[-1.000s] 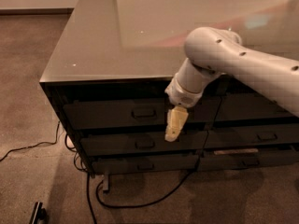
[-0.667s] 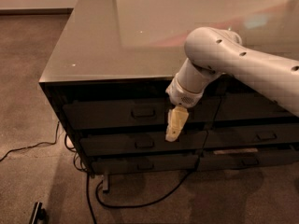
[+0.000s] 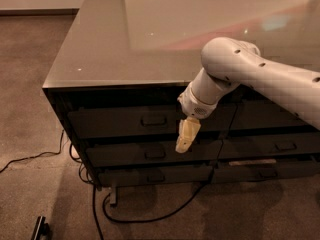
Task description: Open top drawer
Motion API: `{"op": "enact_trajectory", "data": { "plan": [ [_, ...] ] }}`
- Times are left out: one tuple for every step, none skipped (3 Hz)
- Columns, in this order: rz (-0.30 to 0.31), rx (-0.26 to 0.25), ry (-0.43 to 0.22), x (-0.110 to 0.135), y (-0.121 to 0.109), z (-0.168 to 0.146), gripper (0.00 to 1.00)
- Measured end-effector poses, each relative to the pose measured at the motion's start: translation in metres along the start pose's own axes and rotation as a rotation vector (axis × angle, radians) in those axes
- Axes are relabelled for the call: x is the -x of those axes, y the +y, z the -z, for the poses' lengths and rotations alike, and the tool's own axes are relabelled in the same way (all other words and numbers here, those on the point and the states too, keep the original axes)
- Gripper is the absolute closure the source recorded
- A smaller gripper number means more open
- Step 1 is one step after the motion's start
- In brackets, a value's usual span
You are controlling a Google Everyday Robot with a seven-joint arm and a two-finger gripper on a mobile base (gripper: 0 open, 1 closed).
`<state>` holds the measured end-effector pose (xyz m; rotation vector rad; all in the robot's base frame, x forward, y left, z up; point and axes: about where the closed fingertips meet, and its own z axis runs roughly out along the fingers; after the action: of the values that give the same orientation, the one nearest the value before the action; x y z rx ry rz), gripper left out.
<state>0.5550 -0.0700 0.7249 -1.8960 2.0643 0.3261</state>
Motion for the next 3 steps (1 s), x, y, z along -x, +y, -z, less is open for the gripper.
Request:
{"op": "enact_trajectory", "data": {
  "plan": [
    [-0.014,-0.024,-0.018,0.000,-0.009,-0.007,0.00],
    [-0.031,-0.068,-0.020,0.000,-0.019,-0.015,0.00],
    [-0.047,-0.085,0.004,-0.005,-0.027,-0.029,0.00]
  ]
}}
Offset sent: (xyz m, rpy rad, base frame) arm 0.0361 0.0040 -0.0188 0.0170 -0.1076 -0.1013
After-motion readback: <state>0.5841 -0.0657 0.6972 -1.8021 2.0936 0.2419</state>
